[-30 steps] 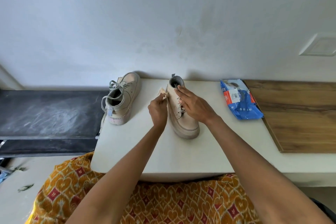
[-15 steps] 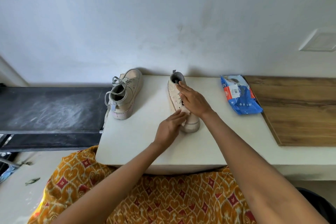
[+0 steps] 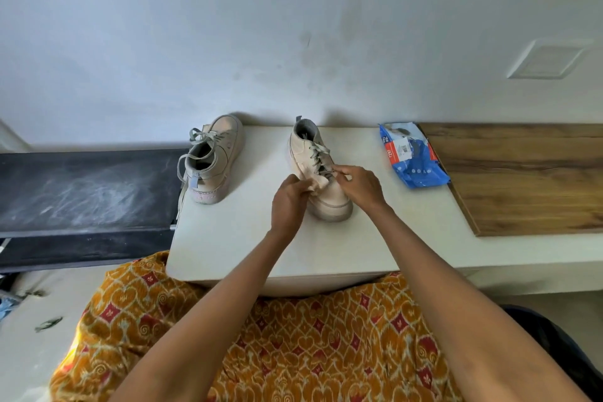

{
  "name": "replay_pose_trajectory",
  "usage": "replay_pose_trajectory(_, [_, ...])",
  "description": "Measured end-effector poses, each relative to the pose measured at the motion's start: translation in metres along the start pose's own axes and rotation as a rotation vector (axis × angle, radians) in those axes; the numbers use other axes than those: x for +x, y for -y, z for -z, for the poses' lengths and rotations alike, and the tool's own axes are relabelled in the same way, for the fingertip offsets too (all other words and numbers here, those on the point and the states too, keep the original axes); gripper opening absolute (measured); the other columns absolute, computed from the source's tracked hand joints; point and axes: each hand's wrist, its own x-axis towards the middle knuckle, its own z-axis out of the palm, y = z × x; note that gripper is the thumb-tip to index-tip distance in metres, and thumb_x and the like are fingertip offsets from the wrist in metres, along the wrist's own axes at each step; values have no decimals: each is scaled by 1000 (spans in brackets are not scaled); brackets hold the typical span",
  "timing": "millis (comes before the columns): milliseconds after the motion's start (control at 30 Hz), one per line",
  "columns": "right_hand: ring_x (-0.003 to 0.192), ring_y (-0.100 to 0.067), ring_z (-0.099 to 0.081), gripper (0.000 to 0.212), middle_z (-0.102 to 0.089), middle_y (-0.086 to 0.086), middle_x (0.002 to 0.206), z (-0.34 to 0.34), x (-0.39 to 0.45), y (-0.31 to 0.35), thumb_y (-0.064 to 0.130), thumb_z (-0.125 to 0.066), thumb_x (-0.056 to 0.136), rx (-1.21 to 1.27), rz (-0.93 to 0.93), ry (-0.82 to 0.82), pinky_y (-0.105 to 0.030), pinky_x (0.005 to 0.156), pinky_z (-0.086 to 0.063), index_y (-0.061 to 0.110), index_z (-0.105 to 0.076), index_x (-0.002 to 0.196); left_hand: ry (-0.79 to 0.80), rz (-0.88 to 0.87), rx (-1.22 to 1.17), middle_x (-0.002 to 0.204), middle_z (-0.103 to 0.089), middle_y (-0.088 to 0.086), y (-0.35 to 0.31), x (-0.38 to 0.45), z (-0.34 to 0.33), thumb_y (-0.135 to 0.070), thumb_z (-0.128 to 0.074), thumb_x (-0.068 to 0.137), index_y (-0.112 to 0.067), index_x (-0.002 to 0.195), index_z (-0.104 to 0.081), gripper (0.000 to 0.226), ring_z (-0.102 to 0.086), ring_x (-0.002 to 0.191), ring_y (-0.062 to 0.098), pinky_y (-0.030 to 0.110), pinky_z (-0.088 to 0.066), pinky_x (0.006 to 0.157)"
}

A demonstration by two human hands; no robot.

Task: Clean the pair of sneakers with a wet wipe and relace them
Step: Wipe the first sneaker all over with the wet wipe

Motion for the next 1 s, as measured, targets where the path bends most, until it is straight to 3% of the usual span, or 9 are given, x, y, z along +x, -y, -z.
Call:
replay_pose_trajectory(233, [113, -26, -58, 31, -64, -3, 123, 5, -11, 5, 24, -54, 93, 4, -24, 39, -29, 85, -45, 27, -62, 123, 196, -275, 113, 81, -58, 8, 0, -48, 3, -9, -63, 79, -9, 92, -71, 16, -57, 71, 26, 32, -47, 56])
replay_pose_trajectory(300, [112, -26, -59, 30, -66, -3, 121, 3, -14, 7, 24, -56, 92, 10, -31, 45, -29, 86, -45, 26, -63, 121, 99, -162, 26, 76, -58, 8, 0, -47, 9, -7, -64, 79, -5, 83, -70, 7, -54, 65, 23, 27, -40, 55])
replay_pose_trajectory(400, [99, -28, -65, 29, -69, -5, 114, -3, -18, 10, 23, -60, 89, 77, -61, 50, -29, 86, -49, 23, -66, 117, -195, 243, -189, 69, -58, 10, 4, -19, 21, -7, -65, 79, -2, 67, -65, 12, -50, 63, 22, 26, -29, 59])
replay_pose_trajectory(500, [93, -30, -67, 30, -70, -6, 111, -12, -21, 15, 24, -63, 87, 107, -72, 31, -31, 86, -51, 22, -67, 116, -211, 387, -183, 71, -59, 17, 10, 12, 27, -13, -65, 79, 0, 68, -65, 17, -46, 65, 22, 26, -21, 55])
replay_pose_trajectory(600, [99, -29, -65, 30, -69, -7, 114, -18, -23, 19, 21, -64, 87, 96, -78, 5, -28, 84, -48, 20, -67, 116, -87, 312, -42, 76, -61, 21, 4, 20, 23, -7, -57, 82, 4, 71, -65, 16, -43, 66, 21, 28, -18, 53])
replay_pose_trajectory(700, [109, -25, -61, 30, -67, -7, 118, -19, -23, 19, 19, -63, 87, 96, -80, -7, -26, 84, -45, 17, -67, 117, -19, 198, 2, 86, -61, 17, 6, 12, 26, -4, -58, 83, 0, 85, -71, 14, -52, 74, 26, 25, -26, 58])
replay_pose_trajectory(867, [110, -25, -61, 30, -67, -5, 118, -20, -24, 19, 23, -64, 87, 96, -84, -16, -26, 83, -46, 20, -66, 117, 231, -203, 159, 91, -63, 16, 4, -14, 39, -1, -62, 80, -4, 94, -73, 18, -60, 83, 32, 27, -40, 65])
replay_pose_trajectory(933, [109, -26, -61, 30, -67, -7, 117, -20, -26, 19, 25, -62, 88, 84, -77, -19, -27, 81, -46, 21, -66, 118, 237, -227, 176, 92, -63, 15, 2, -11, 43, -5, -62, 81, -5, 92, -73, 16, -60, 82, 32, 28, -40, 64])
replay_pose_trajectory(1000, [108, -28, -60, 30, -68, -8, 115, -20, -27, 20, 26, -61, 89, 78, -75, -18, -28, 78, -46, 21, -66, 118, 136, -118, 120, 85, -60, 13, -3, -2, 43, -11, -62, 83, -4, 84, -72, 12, -57, 75, 29, 27, -34, 59])
